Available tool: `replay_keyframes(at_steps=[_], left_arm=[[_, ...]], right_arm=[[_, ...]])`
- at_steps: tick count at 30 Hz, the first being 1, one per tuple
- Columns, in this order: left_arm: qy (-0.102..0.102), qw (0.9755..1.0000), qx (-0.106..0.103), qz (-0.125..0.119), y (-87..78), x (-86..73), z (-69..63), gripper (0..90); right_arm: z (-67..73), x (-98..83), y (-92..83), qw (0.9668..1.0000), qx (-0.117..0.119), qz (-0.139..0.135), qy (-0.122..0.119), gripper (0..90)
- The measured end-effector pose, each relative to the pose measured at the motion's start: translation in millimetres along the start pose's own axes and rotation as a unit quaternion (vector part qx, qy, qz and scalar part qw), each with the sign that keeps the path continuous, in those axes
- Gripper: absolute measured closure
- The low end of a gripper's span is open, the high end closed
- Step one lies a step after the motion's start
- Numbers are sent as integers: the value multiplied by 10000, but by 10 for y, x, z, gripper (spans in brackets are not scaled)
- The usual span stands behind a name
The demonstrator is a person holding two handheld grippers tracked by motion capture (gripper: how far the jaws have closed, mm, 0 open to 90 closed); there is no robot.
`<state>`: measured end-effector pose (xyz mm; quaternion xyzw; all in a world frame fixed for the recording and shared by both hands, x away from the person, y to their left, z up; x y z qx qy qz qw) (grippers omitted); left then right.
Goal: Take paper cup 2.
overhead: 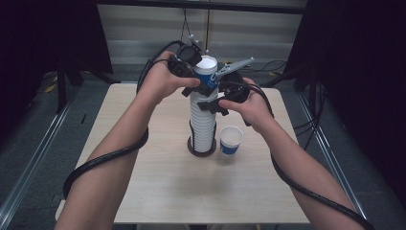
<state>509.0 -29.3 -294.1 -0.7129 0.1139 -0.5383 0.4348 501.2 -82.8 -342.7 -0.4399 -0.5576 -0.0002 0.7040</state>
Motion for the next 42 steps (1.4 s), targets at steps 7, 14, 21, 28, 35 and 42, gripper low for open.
replay_keyframes(at_steps=[7,14,21,28,35,42], left_arm=[[-135,9994,-4,-308,-120,89,10,238],[-123,9995,-29,-289,-271,138,-15,238],[-134,9995,35,-296,-351,222,-15,236],[-126,9992,120,-370,-438,291,-4,233],[-113,9990,160,-408,-501,327,6,232],[-154,9986,181,-465,-569,314,21,232]], right_arm=[[-9,-8,9,9999,43,-123,30,134],[12,-16,0,9999,68,-151,8,132],[4,-33,-15,9998,61,-160,32,131],[2,-29,-7,9998,42,-169,2,131],[3,-35,-2,9998,48,-202,8,131],[1,-86,20,9999,15,-85,-58,168]])
Point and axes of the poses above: each handheld gripper's, and its own axes: y roughly forward along the jaws, x roughly out of its top, z roughly to its left, the point moved 10 cm from there along y, roughly forward along the jaws, and after that the axes turned 1 degree about -y, right-handed, at the moved point
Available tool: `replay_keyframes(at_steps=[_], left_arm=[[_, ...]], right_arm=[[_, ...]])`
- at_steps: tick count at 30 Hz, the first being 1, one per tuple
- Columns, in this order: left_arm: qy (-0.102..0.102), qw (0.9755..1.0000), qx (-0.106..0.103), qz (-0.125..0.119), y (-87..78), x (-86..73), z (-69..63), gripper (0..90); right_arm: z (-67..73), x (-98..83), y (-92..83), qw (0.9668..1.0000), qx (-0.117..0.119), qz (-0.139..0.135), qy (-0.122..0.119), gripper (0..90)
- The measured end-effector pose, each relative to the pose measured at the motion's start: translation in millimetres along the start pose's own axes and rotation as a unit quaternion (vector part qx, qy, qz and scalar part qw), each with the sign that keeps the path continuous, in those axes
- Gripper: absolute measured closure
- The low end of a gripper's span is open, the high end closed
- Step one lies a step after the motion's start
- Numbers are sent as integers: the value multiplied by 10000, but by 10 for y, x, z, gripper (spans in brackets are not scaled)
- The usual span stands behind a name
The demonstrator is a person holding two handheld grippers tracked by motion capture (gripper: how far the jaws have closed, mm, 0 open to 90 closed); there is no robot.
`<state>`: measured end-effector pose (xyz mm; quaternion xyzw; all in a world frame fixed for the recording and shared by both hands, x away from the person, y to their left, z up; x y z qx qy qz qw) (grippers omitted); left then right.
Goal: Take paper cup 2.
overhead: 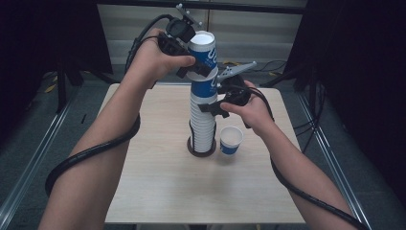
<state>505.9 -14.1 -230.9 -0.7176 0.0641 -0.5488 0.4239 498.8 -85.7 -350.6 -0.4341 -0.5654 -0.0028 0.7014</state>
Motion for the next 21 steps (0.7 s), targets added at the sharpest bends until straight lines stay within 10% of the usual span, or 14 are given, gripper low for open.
replay_keyframes(at_steps=[21], left_arm=[[-115,9998,25,-189,-329,-204,48,229]], right_arm=[[-2,-50,-17,10000,-36,-21,-4,178]])
Point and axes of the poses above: each handheld gripper's, and its own axes: y roughly forward along the jaws, x roughly out of its top, z roughly to its left, the point moved 10 cm from there along y, roughly forward along the jaws, and after that the axes turned 1 degree about -y, right-handed, at the moved point
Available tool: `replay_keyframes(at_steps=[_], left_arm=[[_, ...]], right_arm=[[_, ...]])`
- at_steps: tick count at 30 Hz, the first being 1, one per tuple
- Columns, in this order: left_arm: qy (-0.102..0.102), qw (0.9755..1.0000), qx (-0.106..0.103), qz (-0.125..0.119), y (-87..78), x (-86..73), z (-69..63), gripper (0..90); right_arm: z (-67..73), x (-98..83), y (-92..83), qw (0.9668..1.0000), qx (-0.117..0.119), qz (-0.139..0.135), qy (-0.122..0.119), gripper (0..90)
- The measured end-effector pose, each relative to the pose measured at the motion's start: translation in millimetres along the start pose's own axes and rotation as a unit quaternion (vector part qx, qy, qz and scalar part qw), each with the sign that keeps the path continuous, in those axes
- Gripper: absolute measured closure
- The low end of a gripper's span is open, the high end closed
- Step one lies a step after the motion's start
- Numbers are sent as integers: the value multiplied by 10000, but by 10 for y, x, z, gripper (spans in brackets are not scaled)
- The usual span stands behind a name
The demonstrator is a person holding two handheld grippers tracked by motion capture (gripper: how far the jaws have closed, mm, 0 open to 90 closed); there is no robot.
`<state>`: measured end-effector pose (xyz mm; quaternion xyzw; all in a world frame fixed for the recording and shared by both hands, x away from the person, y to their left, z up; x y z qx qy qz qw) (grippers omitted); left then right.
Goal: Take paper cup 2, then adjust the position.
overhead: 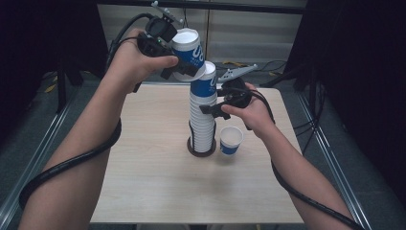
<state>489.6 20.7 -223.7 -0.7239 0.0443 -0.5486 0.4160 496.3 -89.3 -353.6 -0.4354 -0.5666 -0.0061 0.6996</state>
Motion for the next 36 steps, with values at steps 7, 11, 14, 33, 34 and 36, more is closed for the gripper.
replay_keyframes(at_steps=[7,11,14,33,34,36], left_arm=[[-36,10000,42,21,-91,-138,38,228],[-78,10000,21,-12,-135,-225,53,228],[-111,9999,3,-13,-160,-314,78,227],[-199,9997,-171,26,86,-931,126,227],[-206,9996,-191,62,111,-961,126,227],[-203,9996,-195,92,162,-1008,119,227]], right_arm=[[1,-26,-13,10000,-7,33,-14,185],[1,-36,-8,10000,31,30,-20,182],[-2,-42,-7,10000,52,29,-20,177],[51,-275,-66,9996,230,175,-23,133],[52,-292,-70,9996,246,158,-22,132],[63,-336,-78,9994,279,179,-28,132]])
Point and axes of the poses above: each handheld gripper's, and its own axes: y roughly forward along the jaws, x roughly out of its top, z roughly to its left, the point moved 10 cm from there along y, roughly forward along the jaws, and after that the axes turned 1 degree about -y, right-handed, at the moved point
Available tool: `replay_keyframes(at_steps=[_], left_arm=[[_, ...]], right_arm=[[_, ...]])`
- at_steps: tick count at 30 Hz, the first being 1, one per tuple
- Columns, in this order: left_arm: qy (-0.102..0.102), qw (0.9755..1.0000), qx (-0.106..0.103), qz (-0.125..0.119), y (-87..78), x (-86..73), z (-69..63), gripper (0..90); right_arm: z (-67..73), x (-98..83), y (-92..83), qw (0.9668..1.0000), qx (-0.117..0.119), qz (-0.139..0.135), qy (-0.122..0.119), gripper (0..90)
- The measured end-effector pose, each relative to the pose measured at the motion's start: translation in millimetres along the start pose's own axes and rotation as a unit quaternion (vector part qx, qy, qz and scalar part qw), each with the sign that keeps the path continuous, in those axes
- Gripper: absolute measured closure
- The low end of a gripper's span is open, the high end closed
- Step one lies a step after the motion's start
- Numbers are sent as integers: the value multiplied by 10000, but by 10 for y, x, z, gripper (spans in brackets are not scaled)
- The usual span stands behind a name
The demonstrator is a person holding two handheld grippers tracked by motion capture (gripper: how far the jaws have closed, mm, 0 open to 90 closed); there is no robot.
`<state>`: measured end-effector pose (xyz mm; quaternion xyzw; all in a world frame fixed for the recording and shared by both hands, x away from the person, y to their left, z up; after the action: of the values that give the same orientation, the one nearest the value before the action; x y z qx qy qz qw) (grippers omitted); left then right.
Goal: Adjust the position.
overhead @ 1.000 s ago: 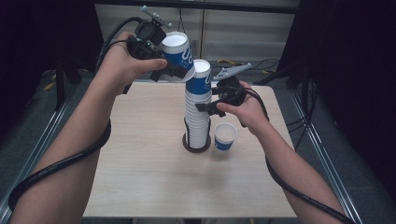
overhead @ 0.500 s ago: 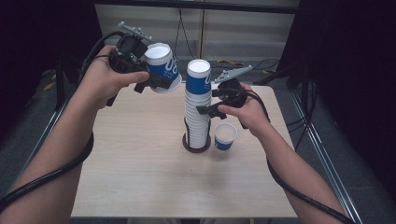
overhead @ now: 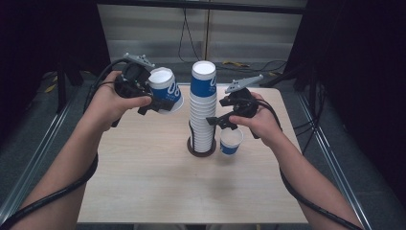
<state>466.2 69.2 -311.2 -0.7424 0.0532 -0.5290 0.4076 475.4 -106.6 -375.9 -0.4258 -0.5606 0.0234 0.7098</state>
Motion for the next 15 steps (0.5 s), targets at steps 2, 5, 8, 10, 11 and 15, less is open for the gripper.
replay_keyframes(at_steps=[2,5,8,10,11,15], left_arm=[[38,10000,-14,60,46,-47,-8,227],[66,9999,-76,82,106,-107,-39,228],[107,9998,-88,147,164,-172,-68,228],[134,9997,-82,204,196,-211,-80,228],[156,9995,-88,246,206,-229,-84,228],[166,9992,-120,354,265,-279,-111,229]], right_arm=[[16,-49,-1,10000,11,45,-33,133],[20,-112,-4,9999,6,93,-70,133],[30,-170,-2,9999,13,118,-64,132],[46,-210,-2,9998,42,166,-97,133],[48,-227,-6,9997,35,183,-124,133],[60,-289,-20,9996,44,232,-137,132]])
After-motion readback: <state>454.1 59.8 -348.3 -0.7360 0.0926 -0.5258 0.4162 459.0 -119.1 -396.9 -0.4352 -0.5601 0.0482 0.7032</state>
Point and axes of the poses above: each handheld gripper's, and its own axes: y roughly forward along the jaws, x roughly out of its top, z roughly to its left, the point moved 10 cm from there along y, roughly forward along the jaws, and after that the axes turned 1 degree about -y, right-handed, at the moved point
